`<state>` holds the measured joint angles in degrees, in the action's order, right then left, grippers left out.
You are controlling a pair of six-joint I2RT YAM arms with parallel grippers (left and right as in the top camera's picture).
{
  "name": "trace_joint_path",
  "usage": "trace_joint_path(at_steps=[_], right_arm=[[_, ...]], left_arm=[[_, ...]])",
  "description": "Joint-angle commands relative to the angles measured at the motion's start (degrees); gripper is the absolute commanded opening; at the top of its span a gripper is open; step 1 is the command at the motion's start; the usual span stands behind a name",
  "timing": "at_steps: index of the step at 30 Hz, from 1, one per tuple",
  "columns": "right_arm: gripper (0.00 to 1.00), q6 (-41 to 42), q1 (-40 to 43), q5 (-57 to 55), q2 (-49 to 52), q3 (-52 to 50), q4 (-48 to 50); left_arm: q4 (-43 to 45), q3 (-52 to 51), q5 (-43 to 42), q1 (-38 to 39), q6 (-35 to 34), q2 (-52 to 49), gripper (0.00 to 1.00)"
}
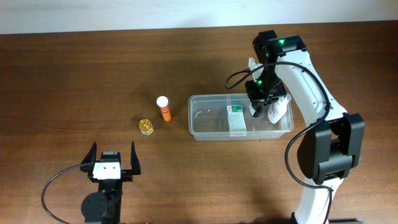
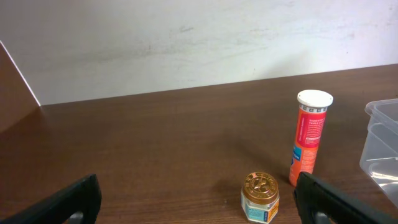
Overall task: Pack container
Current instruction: 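Lower the dark bottle into the container and open the right gripper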
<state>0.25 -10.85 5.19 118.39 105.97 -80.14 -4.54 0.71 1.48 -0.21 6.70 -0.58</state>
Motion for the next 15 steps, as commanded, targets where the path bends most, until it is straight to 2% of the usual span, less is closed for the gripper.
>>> trace_joint_path(at_steps=[1, 15], right_arm=[[0.19, 0.72, 0.68, -0.94, 0.17, -0.44, 1.18], [0.2, 0.72, 1.22, -2.45, 0.28, -1.95, 3.54]], left_arm=[[-0.24, -0.17, -0.46, -0.35, 0.9, 0.28, 0.99], [-0.22, -0.17, -0.44, -0.35, 0.9, 0.28, 0.99]])
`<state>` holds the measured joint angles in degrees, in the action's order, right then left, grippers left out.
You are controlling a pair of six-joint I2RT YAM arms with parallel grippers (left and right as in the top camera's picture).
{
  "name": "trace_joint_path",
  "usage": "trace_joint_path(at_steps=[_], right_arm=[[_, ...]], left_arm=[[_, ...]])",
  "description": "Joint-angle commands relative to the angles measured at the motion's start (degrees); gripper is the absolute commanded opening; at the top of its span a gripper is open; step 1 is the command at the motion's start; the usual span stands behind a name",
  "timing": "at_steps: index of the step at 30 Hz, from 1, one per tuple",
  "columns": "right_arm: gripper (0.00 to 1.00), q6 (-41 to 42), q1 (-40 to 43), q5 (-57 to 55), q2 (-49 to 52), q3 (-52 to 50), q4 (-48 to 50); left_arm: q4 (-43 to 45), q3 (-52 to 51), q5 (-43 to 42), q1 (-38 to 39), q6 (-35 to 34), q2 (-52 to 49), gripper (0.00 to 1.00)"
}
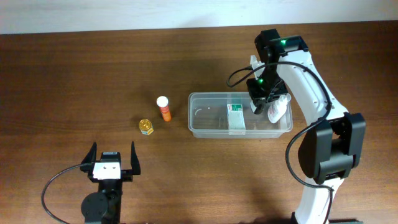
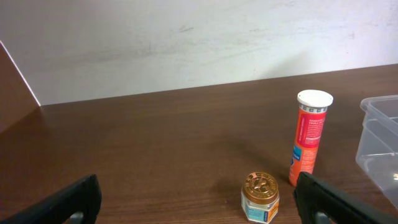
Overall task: Pack container
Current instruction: 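Lower the dark bottle into the container and open the right gripper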
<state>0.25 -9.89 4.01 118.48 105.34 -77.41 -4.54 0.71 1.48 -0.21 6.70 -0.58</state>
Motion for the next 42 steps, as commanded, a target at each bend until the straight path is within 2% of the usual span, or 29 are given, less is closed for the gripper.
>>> trace_joint_path(at_steps=[1, 26, 28, 30, 32, 37, 42], right_arm=[[0.2, 0.72, 0.26, -1.25, 0.2, -2.05, 1.22], [0.2, 0.7, 0.26, -1.07, 0.2, -11.63, 7.21], [0.29, 0.7, 0.26, -1.09, 0.2, -11.58, 7.21], [0.32, 0.7, 0.26, -1.09, 0.2, -11.56, 7.21], [0.41, 0.7, 0.26, -1.07, 0.2, -11.13, 7.17], [0.45, 0.68, 0.28, -1.11, 0.17, -5.44, 3.56], [0.47, 0.2, 0.26, -1.07, 0.17, 7.34, -3.54]], left_arm=[[-0.24, -0.17, -0.46, -0.35, 0.9, 0.28, 0.99], [-0.24, -0.17, -0.46, -0.35, 0.9, 0.28, 0.99], [-0.22, -0.17, -0.46, -0.35, 0.9, 0.28, 0.99], [-0.22, -0.17, -0.46, -0.33, 0.9, 0.28, 0.99], [-0.22, -0.17, -0.46, -0.35, 0.9, 0.28, 0.99], [-0.24, -0.17, -0.46, -0.35, 0.9, 0.28, 0.99], [-0.22, -0.17, -0.46, -0.35, 0.9, 0.28, 0.99]])
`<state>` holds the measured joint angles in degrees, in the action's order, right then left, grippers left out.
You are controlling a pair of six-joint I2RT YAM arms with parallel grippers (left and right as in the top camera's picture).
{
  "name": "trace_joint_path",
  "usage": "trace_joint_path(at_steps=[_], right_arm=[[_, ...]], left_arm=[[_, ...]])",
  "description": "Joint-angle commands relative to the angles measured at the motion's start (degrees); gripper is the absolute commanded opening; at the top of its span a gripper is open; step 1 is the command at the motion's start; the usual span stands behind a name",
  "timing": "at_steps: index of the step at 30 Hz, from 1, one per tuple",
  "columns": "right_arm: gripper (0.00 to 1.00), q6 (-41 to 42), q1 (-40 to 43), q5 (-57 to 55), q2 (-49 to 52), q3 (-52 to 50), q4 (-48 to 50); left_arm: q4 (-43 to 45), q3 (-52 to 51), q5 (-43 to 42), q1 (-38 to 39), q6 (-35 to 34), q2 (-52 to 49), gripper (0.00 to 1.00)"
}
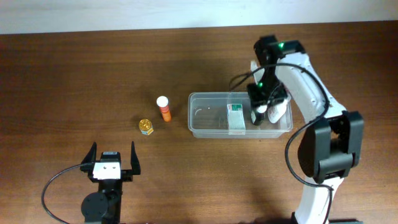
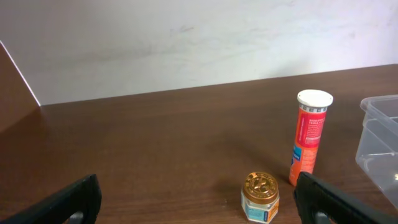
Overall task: Pack container
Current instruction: 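Lower the dark bottle into the container and open the right gripper, then raise the right gripper away from the container to the upper right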
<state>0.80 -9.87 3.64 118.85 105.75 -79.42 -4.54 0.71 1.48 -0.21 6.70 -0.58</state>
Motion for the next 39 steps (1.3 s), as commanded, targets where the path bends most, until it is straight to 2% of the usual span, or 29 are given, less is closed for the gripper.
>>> trace_joint_path(at_steps=[1, 6, 9, 12, 16, 17, 18, 19, 21, 26, 33, 39], right_arm=[[0.48, -1.11, 0.24, -0.72, -0.2, 9.94, -2.97], [0.52, -2.19, 3.39, -5.2, -0.22, 24.52, -8.39], [0.62, -1.33, 9.62, -3.02, -0.24, 30.36, -9.84], [0.66, -1.38, 13.75, 1.25, -0.24, 31.06, -11.1], [0.69, -1.33, 19.63, 0.28, -0.24, 31.04, -14.16], [0.72, -1.36, 20.81, 0.17, -0.24, 31.04, -14.01], [0.83, -1.2, 22.43, 0.2, -0.24, 31.02, -13.25], [0.98, 0.0, 23.98, 0.22, -0.22, 30.86, -12.17], [0.98, 4.11, 27.21, 1.2, -0.22, 30.27, -9.97], [0.98, 4.42, 31.65, 2.12, -0.07, 26.99, -9.46], [0.98, 4.39, 32.13, 1.9, -0.07, 17.73, -3.65], [0.98, 4.37, 32.13, 1.7, -0.04, 14.45, -1.46]], left_arm=[[-0.24, -0.17, -0.46, -0.35, 0.9, 0.28, 0.99], [-0.24, -0.17, -0.46, -0.33, 0.9, 0.28, 0.99], [-0.24, -0.17, -0.46, -0.33, 0.9, 0.28, 0.99], [-0.22, -0.17, -0.44, -0.35, 0.9, 0.28, 0.99], [-0.24, -0.17, -0.46, -0.33, 0.9, 0.28, 0.99], [-0.24, -0.17, -0.46, -0.33, 0.9, 0.28, 0.99], [-0.24, -0.17, -0.46, -0.33, 0.9, 0.28, 0.99], [-0.22, -0.17, -0.44, -0.35, 0.9, 0.28, 0.99], [-0.22, -0.17, -0.46, -0.35, 0.9, 0.28, 0.99], [-0.22, -0.17, -0.46, -0.35, 0.9, 0.28, 0.99], [-0.22, -0.17, -0.46, -0.35, 0.9, 0.28, 0.99], [-0.24, -0.17, -0.44, -0.35, 0.9, 0.28, 0.99]])
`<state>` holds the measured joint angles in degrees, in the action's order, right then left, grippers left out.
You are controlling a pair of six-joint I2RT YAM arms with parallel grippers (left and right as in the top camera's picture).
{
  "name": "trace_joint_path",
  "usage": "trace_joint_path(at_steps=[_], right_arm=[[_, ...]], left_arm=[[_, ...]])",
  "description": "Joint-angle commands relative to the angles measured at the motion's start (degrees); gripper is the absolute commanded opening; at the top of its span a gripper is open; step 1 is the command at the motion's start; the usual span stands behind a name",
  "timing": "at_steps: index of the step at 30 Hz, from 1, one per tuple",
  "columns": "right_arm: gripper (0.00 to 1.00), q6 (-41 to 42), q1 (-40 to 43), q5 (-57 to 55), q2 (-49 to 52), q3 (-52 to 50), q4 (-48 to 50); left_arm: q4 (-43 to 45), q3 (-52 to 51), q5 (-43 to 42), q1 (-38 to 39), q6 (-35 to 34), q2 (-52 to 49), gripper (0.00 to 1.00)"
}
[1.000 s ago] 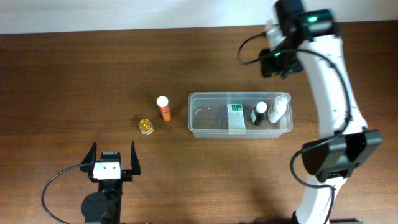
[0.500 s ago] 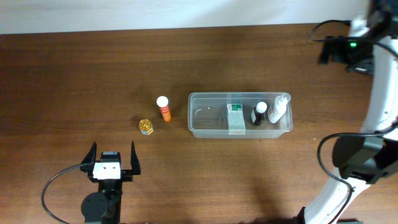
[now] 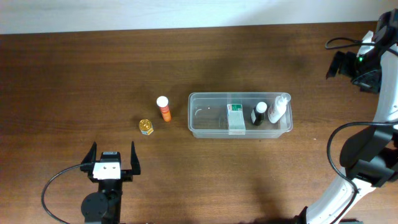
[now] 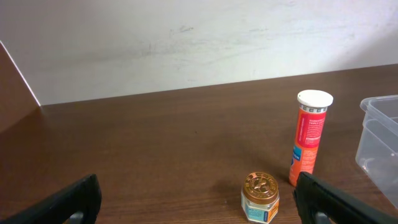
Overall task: Pack container
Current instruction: 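Raise the right gripper away from the container to the upper right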
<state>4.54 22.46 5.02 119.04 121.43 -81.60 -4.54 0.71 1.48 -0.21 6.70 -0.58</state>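
A clear plastic container (image 3: pixel 208 116) lies mid-table. Inside it are a green-and-white box (image 3: pixel 235 118), a small dark bottle with a white cap (image 3: pixel 258 114) and a white bottle (image 3: pixel 278 108) leaning at its right end. Left of the container stand an orange tube with a white cap (image 3: pixel 164 108) (image 4: pixel 310 138) and a gold-lidded jar (image 3: pixel 145 127) (image 4: pixel 260 198). My left gripper (image 3: pixel 113 159) (image 4: pixel 199 208) rests open near the front edge, facing the jar, nothing between its fingers. My right gripper (image 3: pixel 337 65) is raised at the far right, away from the container, holding nothing; its fingers look spread.
The container's corner (image 4: pixel 380 146) shows at the right edge of the left wrist view. A pale wall runs behind the table's far edge. Bare wood (image 3: pixel 81 74) lies left of the tube and jar.
My right gripper was down inside the container's right part by the small dark bottle. It is now up at the far right of the table, and the dark bottle stands free in the container.
At the two oldest moments my right gripper was low over the container's right end, next to the white bottle, and the container shifted slightly. Then it was down inside beside the green box. Now it is clear of the container. The left arm never moved.
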Motion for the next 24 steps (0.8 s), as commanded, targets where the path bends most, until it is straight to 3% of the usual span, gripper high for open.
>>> trace_joint_path(at_steps=[1, 12, 17, 24], right_arm=[[0.98, 0.63, -0.2, 0.33, -0.24, -1.46, 0.92], [0.98, 0.66, -0.22, -0.31, -0.22, -3.91, 5.51], [0.98, 0.66, -0.26, -0.33, -0.22, -3.91, 5.62], [0.98, 0.66, -0.26, -0.31, -0.22, -3.91, 5.62]], left_arm=[[-0.24, -0.17, -0.46, -0.35, 0.9, 0.28, 0.99], [1.29, -0.17, -0.79, -0.35, 0.79, 0.28, 0.99], [6.05, -0.17, -11.37, -0.35, 0.66, 0.26, 0.99], [7.56, 8.61, -8.15, -0.35, 2.8, -5.86, 0.99]])
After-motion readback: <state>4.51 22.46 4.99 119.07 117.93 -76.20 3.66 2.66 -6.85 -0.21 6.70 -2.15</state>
